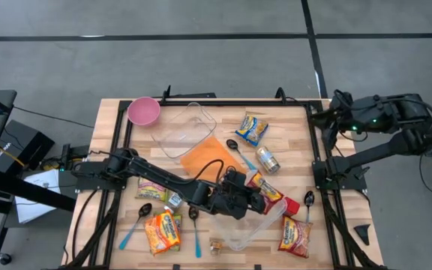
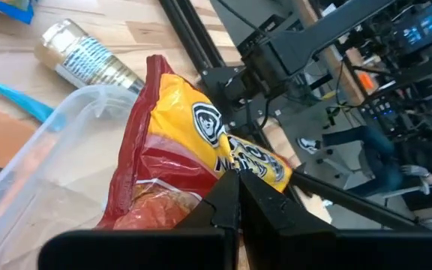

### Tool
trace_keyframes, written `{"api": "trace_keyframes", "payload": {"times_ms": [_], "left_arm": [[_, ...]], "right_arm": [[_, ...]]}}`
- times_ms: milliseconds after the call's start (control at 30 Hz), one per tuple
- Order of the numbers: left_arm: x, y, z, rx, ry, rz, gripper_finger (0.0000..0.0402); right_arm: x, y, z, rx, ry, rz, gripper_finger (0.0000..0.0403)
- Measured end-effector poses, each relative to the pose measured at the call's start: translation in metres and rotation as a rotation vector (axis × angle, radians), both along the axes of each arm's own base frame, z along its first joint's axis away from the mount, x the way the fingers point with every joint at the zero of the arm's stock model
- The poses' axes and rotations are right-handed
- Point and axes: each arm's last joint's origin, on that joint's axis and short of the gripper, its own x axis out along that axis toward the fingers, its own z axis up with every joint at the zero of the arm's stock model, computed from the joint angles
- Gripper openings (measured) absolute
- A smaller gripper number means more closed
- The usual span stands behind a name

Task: Pick & Place Food Item
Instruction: Put the red noodle pack into the bottom transparent bin, then put the orange noodle pack into the bottom transparent bin

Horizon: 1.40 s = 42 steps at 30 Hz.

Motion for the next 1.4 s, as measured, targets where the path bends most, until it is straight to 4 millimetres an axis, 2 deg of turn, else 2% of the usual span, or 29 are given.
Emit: {"api": "trace_keyframes", "payload": {"times_ms": [167, 333, 800, 933, 1167, 1300, 1400], "left_arm": [[0.0, -0.001, -0.001, -0.021, 0.014, -0.028, 0.0], [-0.001, -0.001, -0.011, -0.038, 0.024, -0.026, 0.0], [-0.002, -0.004, -0.01, -0.038, 0.028, -0.05, 0.0009], [-0.002, -0.004, -0.01, -0.03, 0.024, -0.039, 0.0041], [-0.002, -0.002, -0.008, 0.013, 0.004, -0.004, 0.0141], [0.003, -0.004, 0.002, 0.092, -0.063, -0.052, 0.0187], [0.008, -0.006, 0.015, 0.192, -0.14, -0.101, 0.0205]], "right_arm": [[0.001, 0.0, 0.0, 0.0, 0.0, -0.001, 0.0094], [0.001, 0.0, 0.0, 0.006, -0.007, -0.006, 0.0093], [0.001, 0.0, 0.0, 0.013, -0.012, -0.012, 0.0093], [0.001, 0.0, 0.0, 0.013, -0.011, -0.012, 0.0093], [0.001, 0.0, 0.0, 0.013, -0.012, -0.012, 0.0093], [0.001, 0.0, 0.0, 0.013, -0.012, -0.012, 0.0093], [0.001, 0.0, 0.0, 0.013, -0.011, -0.012, 0.0093]]}}
